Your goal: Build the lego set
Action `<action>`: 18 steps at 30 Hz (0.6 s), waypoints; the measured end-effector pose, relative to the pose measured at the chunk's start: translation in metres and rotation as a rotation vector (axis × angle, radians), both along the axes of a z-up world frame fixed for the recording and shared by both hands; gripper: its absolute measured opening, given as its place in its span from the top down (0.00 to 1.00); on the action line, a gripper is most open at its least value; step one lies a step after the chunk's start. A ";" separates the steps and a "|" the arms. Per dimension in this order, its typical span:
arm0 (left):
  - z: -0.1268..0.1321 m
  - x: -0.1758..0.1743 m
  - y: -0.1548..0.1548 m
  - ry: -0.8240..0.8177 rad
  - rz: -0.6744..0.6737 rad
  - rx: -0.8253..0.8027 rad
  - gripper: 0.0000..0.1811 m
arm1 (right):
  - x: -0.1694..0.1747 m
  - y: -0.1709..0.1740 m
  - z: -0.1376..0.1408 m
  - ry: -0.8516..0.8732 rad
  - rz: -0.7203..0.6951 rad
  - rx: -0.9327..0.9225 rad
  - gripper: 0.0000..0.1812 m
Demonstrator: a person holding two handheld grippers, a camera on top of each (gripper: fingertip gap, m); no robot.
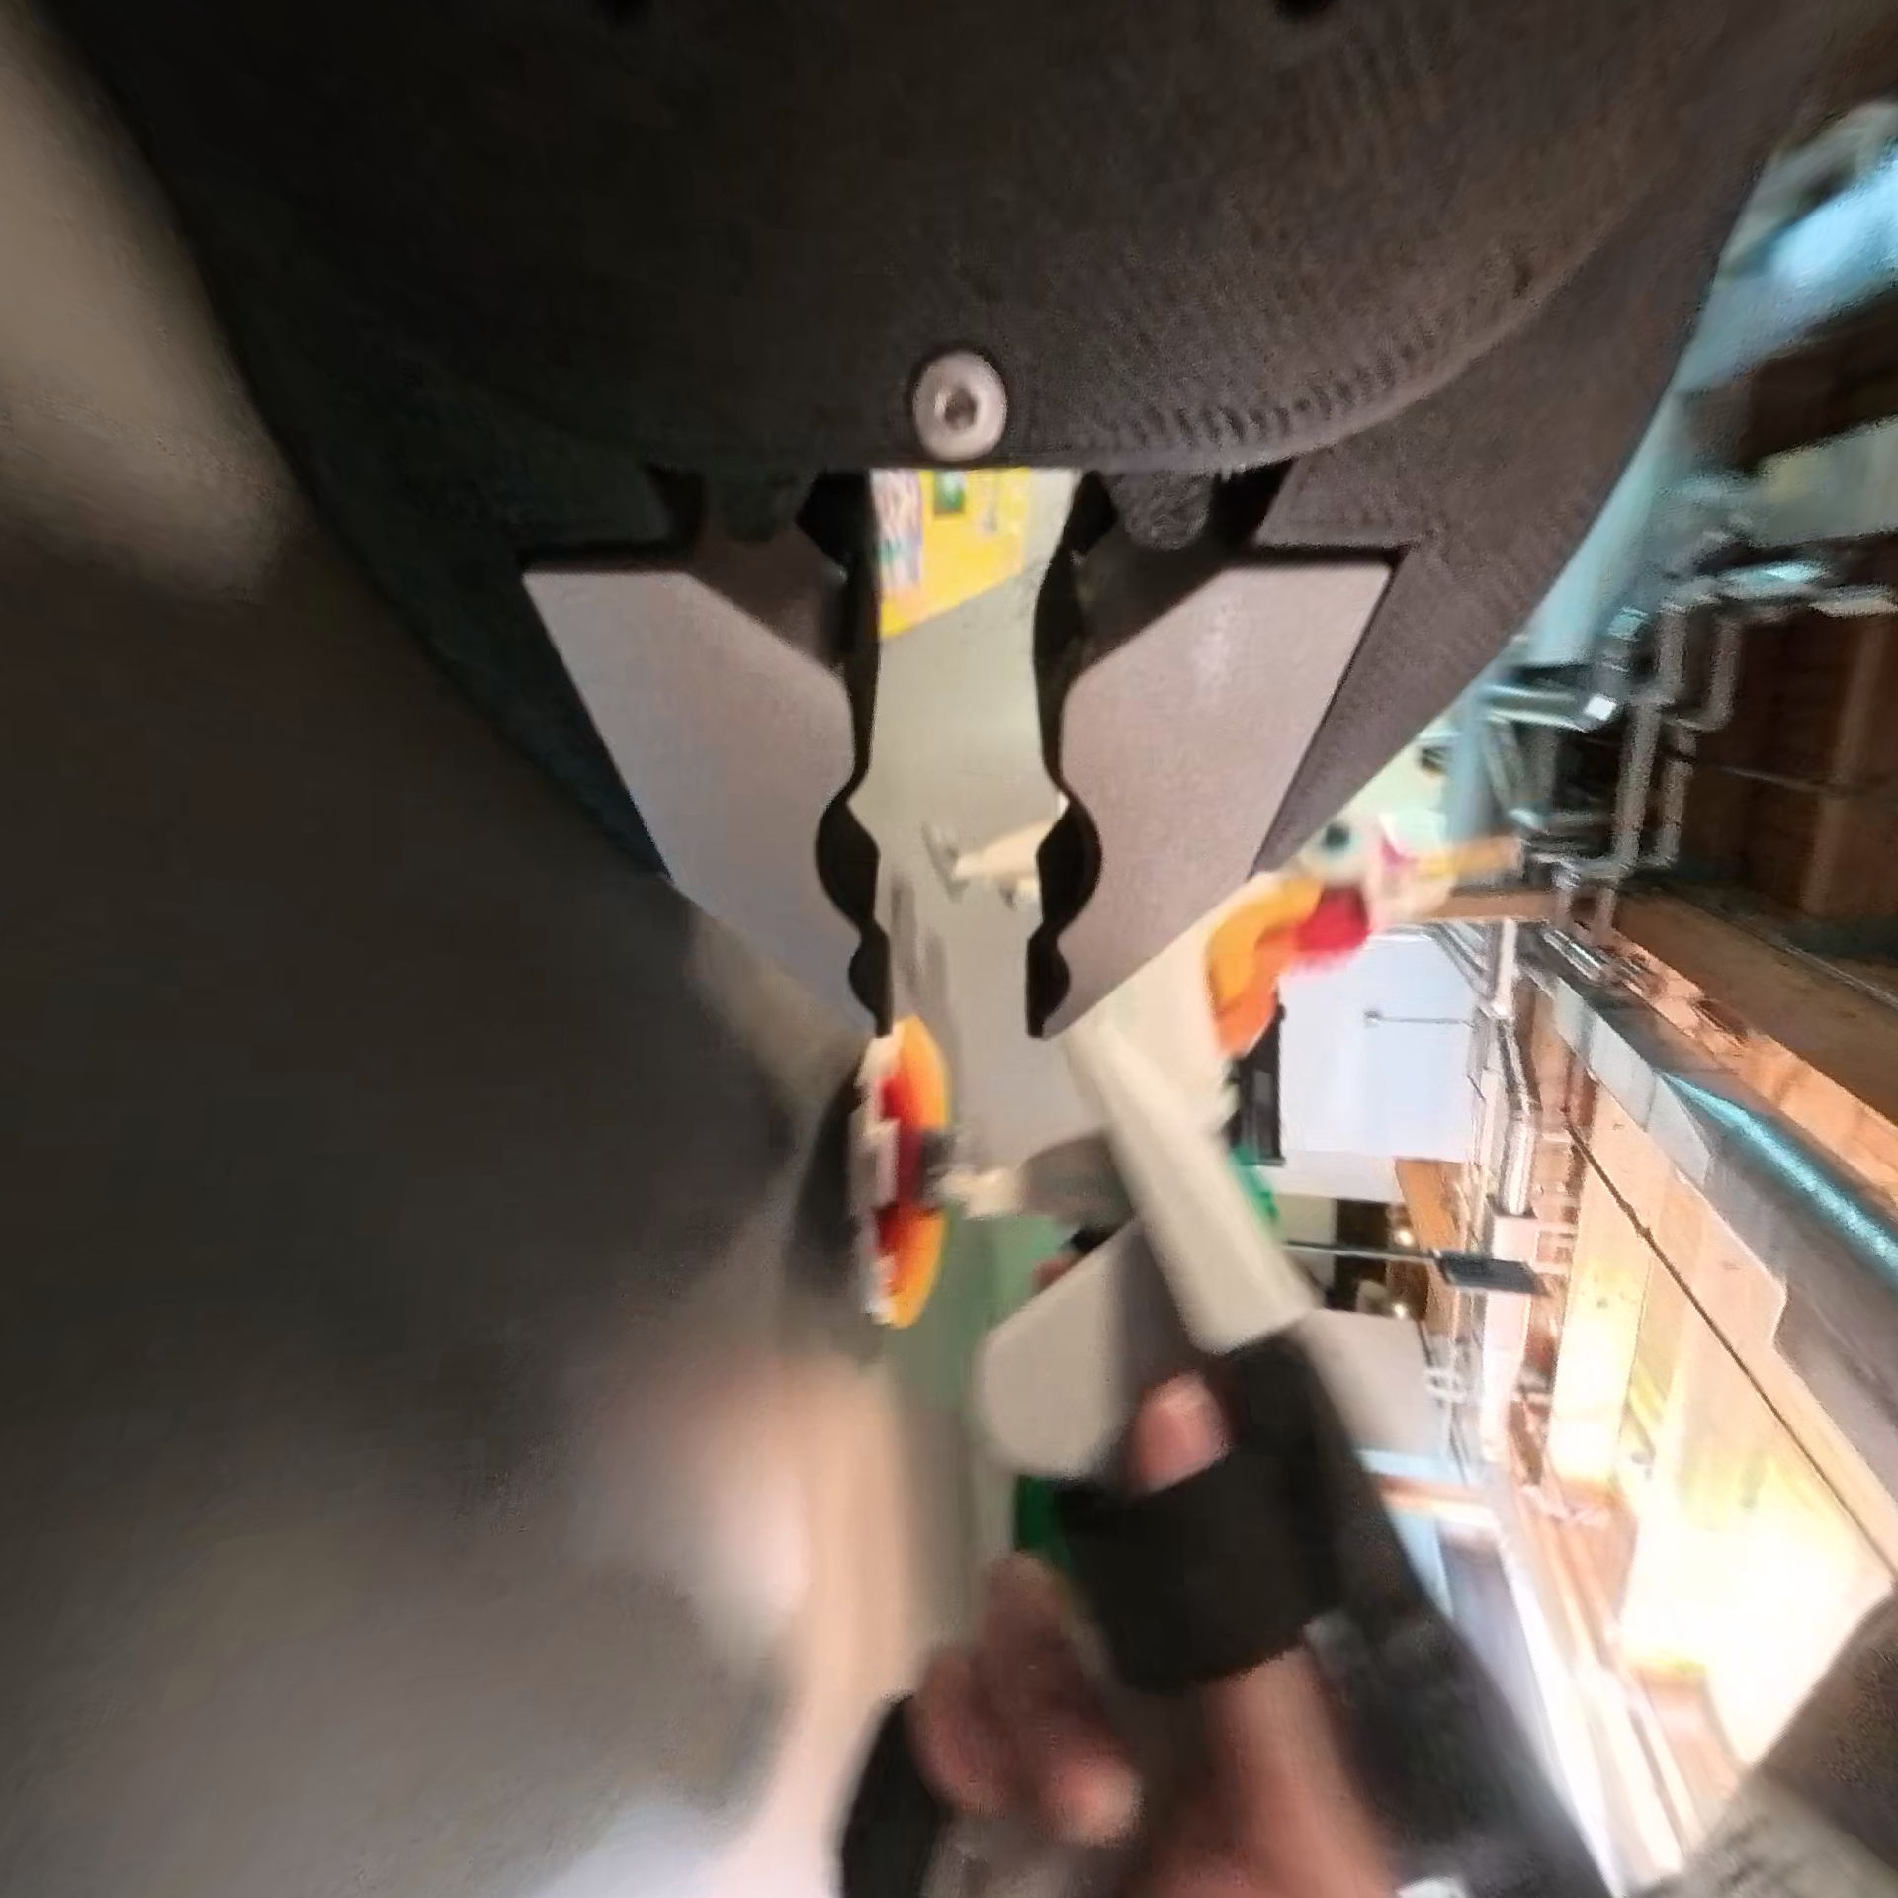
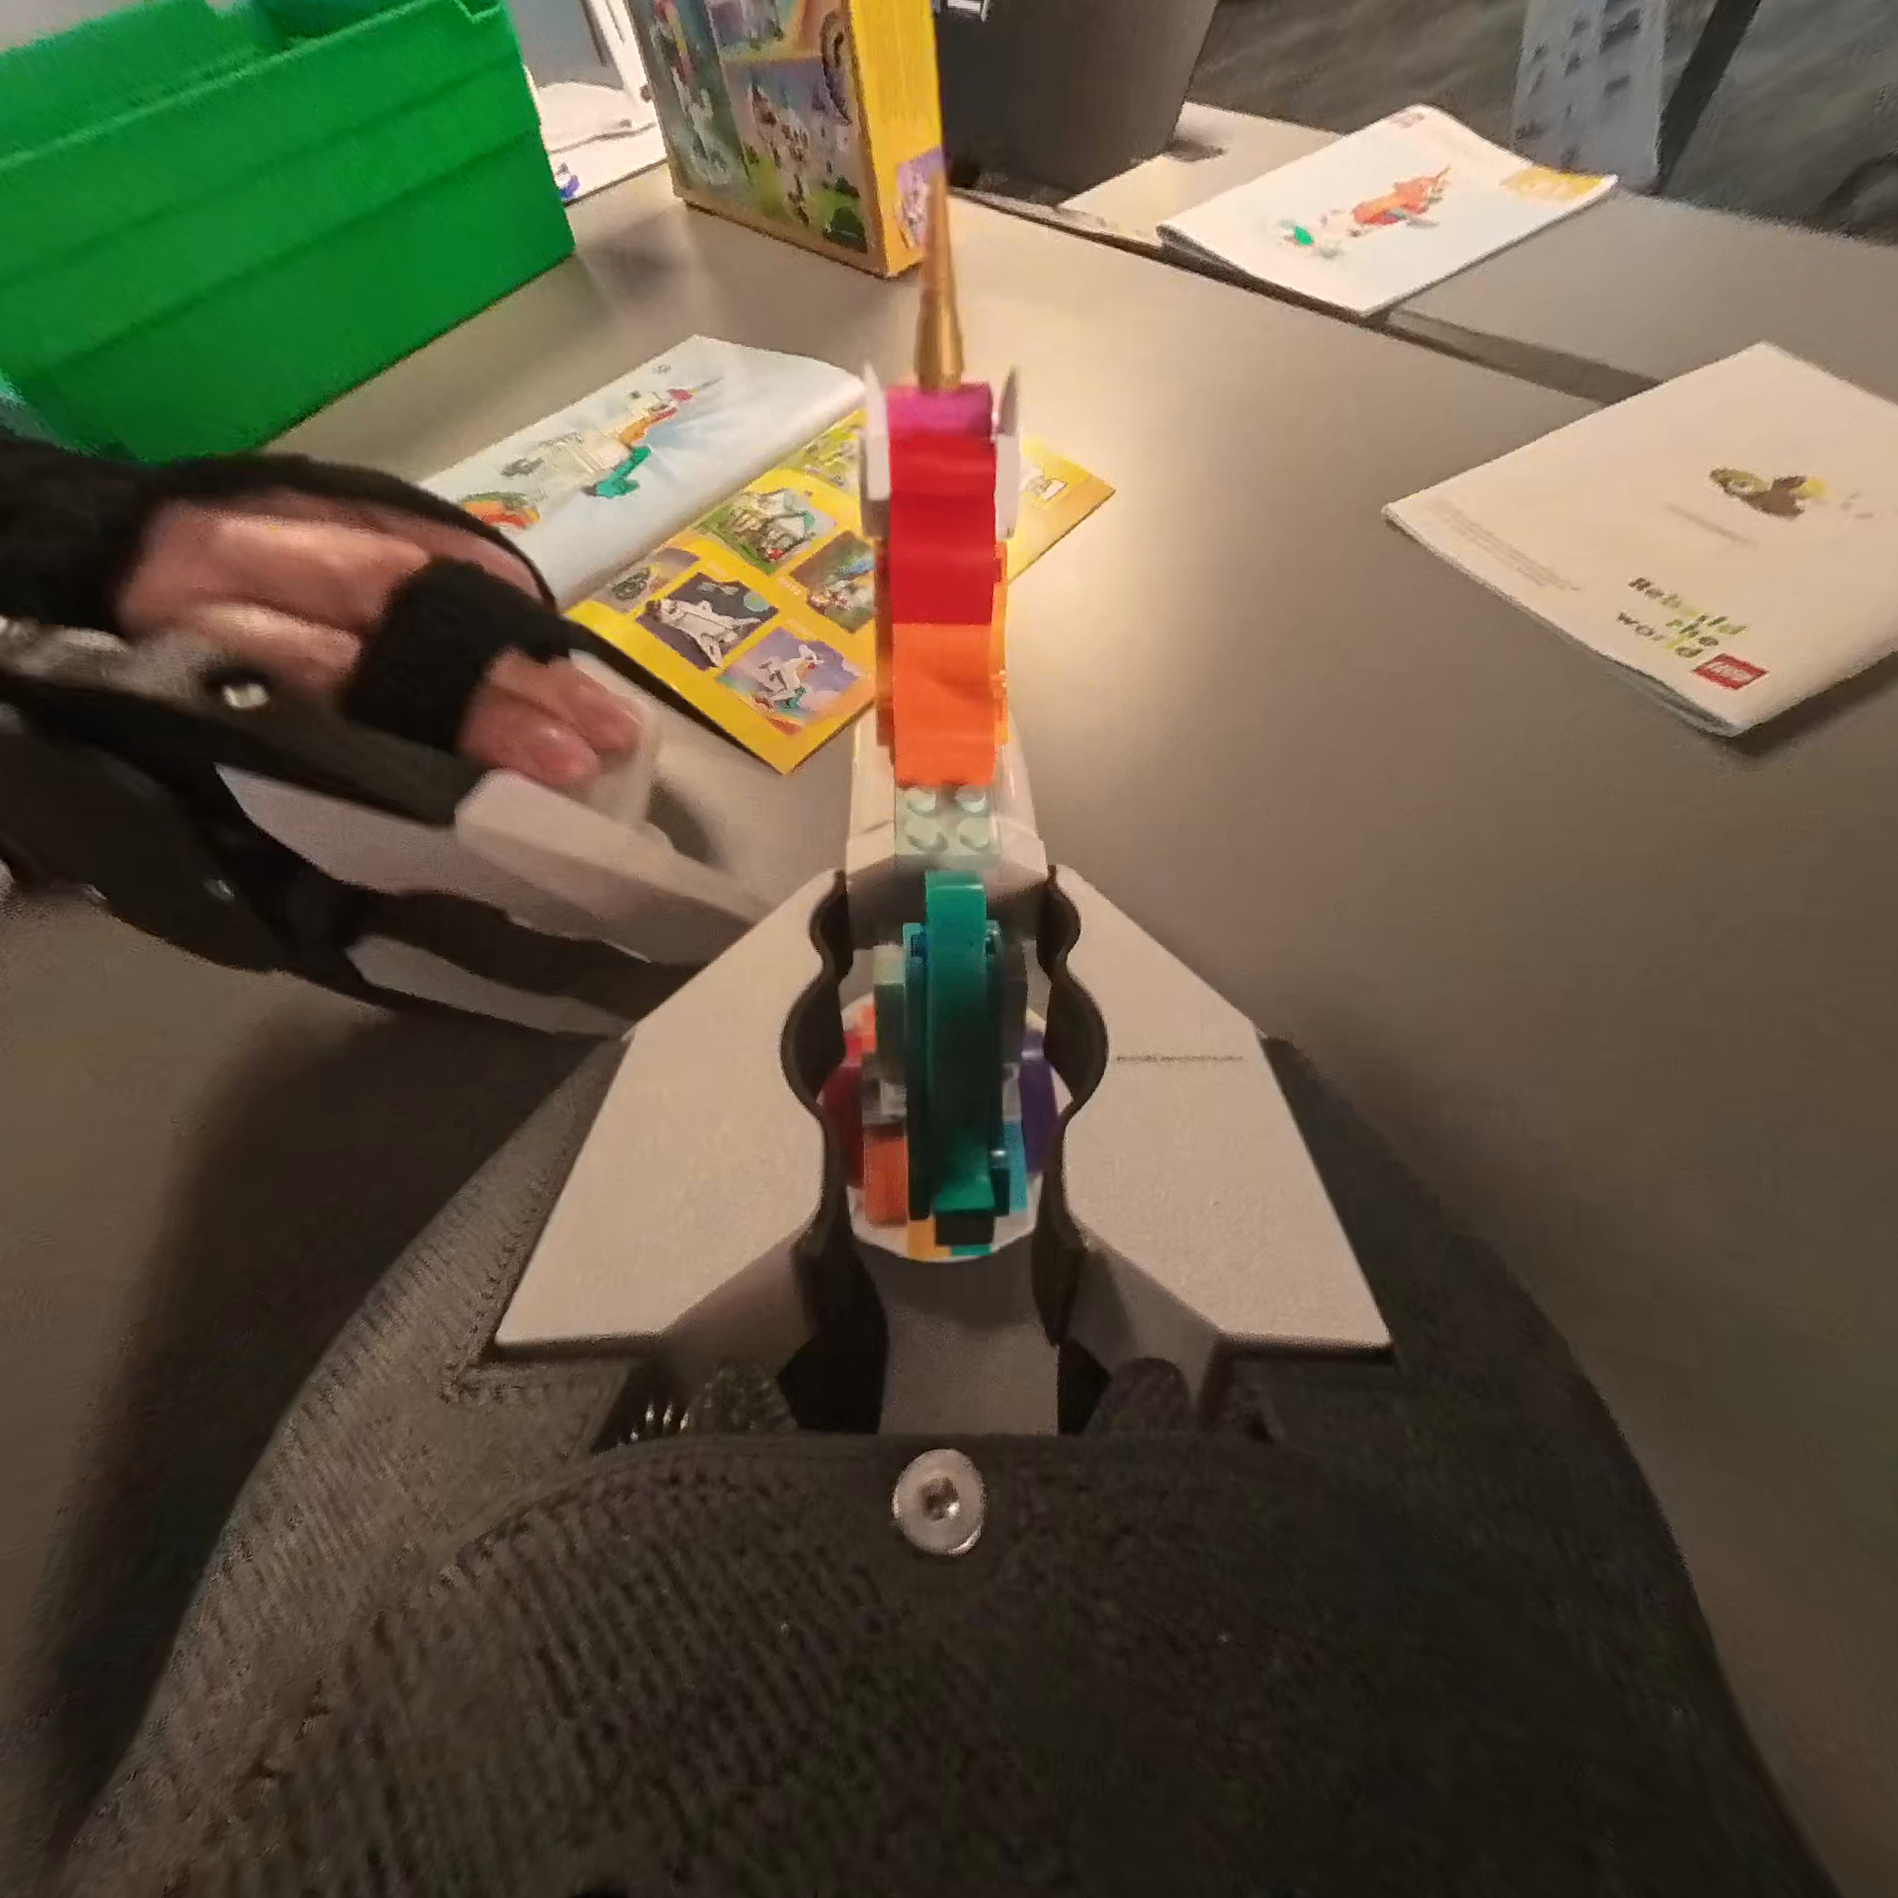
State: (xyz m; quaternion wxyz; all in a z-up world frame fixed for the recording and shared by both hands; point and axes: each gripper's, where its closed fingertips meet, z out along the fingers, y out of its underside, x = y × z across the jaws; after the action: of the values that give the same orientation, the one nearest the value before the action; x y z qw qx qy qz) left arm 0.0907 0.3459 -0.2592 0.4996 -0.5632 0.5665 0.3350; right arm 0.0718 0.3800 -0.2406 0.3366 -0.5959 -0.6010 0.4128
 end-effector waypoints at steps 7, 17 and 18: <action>0.003 -0.035 0.000 -0.435 0.155 -0.197 0.81 | 0.011 -0.003 -0.003 0.042 0.058 0.117 0.81; -0.006 -0.034 0.022 -0.679 0.218 -0.390 0.80 | 0.015 -0.003 -0.003 0.041 0.067 0.125 0.81; -0.005 -0.034 0.023 -0.686 0.218 -0.391 0.80 | 0.015 -0.002 -0.003 0.041 0.065 0.125 0.81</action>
State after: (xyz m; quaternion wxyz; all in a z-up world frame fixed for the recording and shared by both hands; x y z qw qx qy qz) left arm 0.0563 0.3690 -0.2645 0.5047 -0.7834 0.3569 0.0646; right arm 0.0863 0.3776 -0.2436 0.3718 -0.5454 -0.6374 0.3975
